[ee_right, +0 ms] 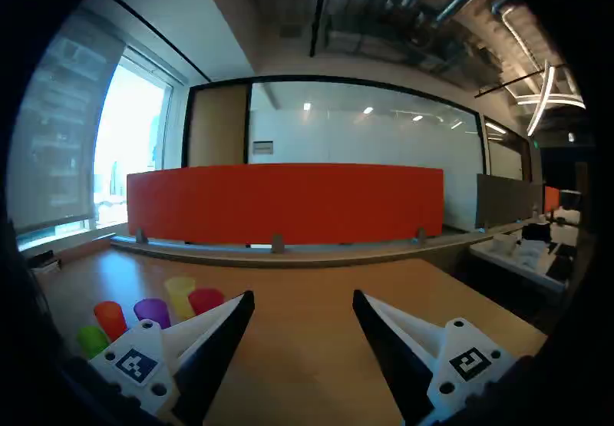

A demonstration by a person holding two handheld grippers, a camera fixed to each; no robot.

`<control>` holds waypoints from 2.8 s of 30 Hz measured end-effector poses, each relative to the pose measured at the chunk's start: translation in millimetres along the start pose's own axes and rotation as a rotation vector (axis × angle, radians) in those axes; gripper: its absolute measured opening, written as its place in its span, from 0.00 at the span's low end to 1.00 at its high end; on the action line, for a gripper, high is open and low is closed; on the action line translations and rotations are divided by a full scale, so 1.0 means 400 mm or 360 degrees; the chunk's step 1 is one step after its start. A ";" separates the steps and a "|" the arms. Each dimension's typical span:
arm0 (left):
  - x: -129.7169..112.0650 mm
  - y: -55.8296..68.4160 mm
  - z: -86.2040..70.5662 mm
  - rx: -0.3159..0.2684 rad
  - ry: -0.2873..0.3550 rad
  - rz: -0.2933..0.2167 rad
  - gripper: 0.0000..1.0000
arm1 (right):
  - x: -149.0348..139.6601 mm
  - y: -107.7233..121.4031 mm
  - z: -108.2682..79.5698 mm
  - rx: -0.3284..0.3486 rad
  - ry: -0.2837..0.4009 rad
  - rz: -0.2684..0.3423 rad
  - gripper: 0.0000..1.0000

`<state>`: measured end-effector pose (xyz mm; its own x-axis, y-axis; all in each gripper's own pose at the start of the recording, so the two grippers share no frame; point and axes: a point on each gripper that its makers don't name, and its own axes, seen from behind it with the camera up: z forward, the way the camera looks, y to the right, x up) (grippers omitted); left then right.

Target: Pour water

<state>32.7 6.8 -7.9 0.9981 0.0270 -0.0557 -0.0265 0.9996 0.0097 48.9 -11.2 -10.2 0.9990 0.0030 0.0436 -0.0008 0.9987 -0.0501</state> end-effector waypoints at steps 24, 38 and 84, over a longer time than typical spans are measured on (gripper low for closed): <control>-0.066 -0.018 0.013 0.0006 -0.0040 -0.0042 0.98 | -0.001 0.032 -0.002 -0.0052 -0.0011 -0.0019 1.00; -0.080 -0.020 0.016 -0.0003 -0.0084 -0.0047 0.97 | -0.008 0.036 -0.004 -0.0046 -0.0017 0.0003 1.00; -0.084 -0.018 0.017 -0.0007 -0.0090 -0.0044 0.98 | -0.091 0.014 0.017 0.0004 0.0153 -0.0097 1.00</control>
<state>-0.1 -1.5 0.7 1.0000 -0.0010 0.0004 0.0010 1.0000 0.0046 12.1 -5.3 -5.3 0.9968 -0.0624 -0.0495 0.0600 0.9971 -0.0477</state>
